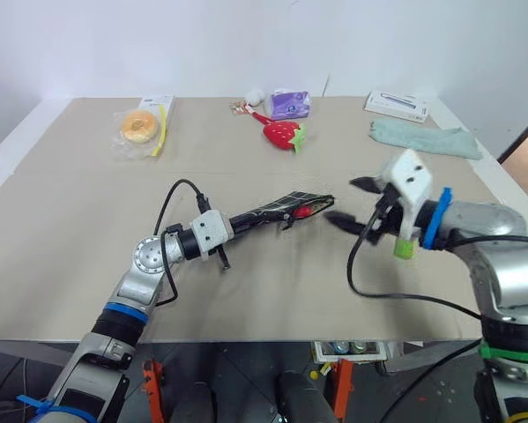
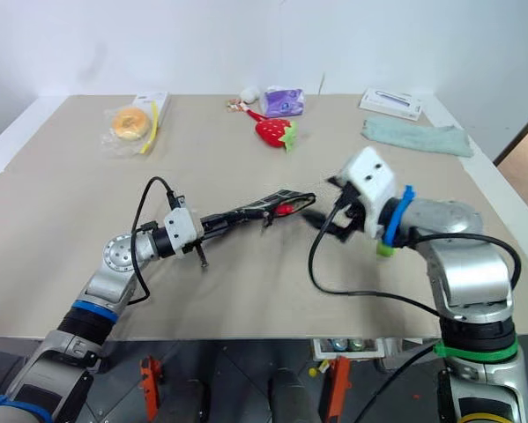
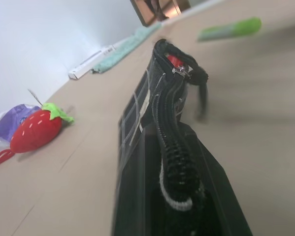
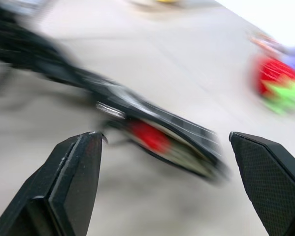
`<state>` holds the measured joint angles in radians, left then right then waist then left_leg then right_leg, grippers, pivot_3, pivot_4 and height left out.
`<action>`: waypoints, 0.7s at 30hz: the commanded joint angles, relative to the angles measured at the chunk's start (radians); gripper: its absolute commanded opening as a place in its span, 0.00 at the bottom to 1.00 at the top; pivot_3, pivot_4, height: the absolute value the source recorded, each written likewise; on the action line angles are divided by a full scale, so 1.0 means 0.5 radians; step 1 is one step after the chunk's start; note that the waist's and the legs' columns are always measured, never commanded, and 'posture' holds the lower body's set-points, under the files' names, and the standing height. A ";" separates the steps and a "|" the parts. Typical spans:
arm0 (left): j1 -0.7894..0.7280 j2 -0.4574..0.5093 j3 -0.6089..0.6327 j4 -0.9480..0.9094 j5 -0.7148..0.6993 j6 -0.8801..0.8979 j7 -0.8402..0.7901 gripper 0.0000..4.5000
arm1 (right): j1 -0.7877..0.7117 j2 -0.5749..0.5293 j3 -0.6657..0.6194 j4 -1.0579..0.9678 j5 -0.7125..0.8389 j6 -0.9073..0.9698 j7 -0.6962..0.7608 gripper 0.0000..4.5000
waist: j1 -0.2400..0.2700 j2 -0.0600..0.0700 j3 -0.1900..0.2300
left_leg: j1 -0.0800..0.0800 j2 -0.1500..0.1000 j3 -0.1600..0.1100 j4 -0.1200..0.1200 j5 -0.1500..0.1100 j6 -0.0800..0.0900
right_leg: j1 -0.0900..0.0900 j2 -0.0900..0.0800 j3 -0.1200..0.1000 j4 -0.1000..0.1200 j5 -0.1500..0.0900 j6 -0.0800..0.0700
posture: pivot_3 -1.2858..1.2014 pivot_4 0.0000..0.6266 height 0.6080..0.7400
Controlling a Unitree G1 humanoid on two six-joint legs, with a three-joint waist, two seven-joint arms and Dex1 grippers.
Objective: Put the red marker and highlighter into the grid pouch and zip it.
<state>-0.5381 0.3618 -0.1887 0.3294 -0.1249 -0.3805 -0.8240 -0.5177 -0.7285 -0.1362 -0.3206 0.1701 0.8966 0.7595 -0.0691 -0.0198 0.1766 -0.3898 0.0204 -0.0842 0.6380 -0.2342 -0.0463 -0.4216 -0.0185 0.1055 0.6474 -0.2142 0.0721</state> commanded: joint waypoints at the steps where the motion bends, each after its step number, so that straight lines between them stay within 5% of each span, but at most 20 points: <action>1: -0.052 -0.027 0.088 -0.112 -0.117 0.104 0.005 0.00 | -0.009 -0.026 -0.098 0.133 -0.149 0.256 -0.335 0.99 | -0.001 0.000 0.000 | 0.000 0.000 0.000 0.000 0.000 0.000 | 0.000 0.000 0.000 0.000 0.000 0.000 | 0.52 0.24 0.99; 7: -0.092 -0.068 0.131 -0.150 -0.179 0.209 -0.002 0.00 | 0.026 0.137 -0.199 0.257 -0.294 0.603 -0.786 0.99 | -0.002 0.000 0.000 | 0.000 0.000 0.001 -0.001 0.000 0.000 | -0.001 0.001 0.002 0.000 0.000 0.000 | 0.52 0.24 0.99; 21: -0.066 -0.070 0.119 -0.182 -0.145 0.199 -0.009 0.00 | 0.102 0.347 -0.306 0.326 -0.178 0.814 -0.932 0.99 | -0.005 0.001 -0.001 | 0.001 0.000 0.001 -0.001 0.000 0.000 | 0.000 0.001 0.003 0.000 0.000 0.001 | 0.52 0.24 0.99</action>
<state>-0.5655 0.3284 -0.1473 0.2832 -0.1948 -0.2746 -0.8351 -0.4742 -0.5607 -0.2618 -0.1640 0.0683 1.2870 0.3012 -0.0718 -0.0194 0.1762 -0.3895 0.0202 -0.0834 0.6376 -0.2342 -0.0461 -0.4216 -0.0181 0.1071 0.6474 -0.2143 0.0725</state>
